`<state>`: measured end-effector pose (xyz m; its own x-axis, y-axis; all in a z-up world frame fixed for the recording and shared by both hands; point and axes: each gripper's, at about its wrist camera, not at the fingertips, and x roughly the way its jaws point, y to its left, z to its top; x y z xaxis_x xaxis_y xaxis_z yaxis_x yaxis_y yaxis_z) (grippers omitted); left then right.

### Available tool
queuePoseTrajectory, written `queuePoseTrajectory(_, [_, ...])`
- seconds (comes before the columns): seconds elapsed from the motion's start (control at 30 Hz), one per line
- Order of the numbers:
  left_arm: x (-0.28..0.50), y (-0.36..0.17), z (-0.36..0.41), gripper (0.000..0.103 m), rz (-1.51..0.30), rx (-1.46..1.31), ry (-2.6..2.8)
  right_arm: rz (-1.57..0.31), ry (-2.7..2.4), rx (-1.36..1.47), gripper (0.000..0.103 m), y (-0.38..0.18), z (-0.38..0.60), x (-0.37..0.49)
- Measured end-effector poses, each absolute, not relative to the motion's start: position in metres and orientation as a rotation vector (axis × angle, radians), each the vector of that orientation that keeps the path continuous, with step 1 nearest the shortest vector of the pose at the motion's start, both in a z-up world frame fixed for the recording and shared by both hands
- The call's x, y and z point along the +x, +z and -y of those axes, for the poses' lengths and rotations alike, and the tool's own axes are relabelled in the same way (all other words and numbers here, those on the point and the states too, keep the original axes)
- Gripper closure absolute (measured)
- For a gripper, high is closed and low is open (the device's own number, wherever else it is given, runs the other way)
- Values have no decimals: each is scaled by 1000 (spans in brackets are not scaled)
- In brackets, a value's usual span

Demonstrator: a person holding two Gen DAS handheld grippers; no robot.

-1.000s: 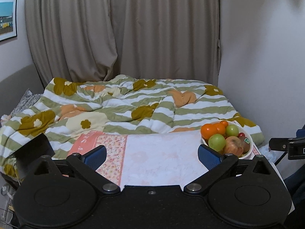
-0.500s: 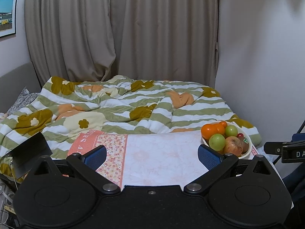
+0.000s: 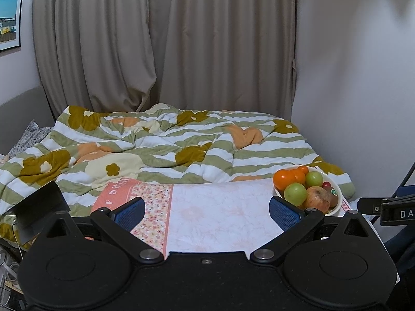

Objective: Organize fruits

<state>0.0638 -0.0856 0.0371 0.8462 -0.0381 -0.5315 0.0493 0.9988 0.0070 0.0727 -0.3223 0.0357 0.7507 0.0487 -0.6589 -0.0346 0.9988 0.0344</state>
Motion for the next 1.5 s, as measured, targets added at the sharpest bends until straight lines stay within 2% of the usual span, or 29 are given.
queuePoseTrajectory(1.5, [60,29,82,0,-573,37,-42,-738,43,27,0,32,320,71])
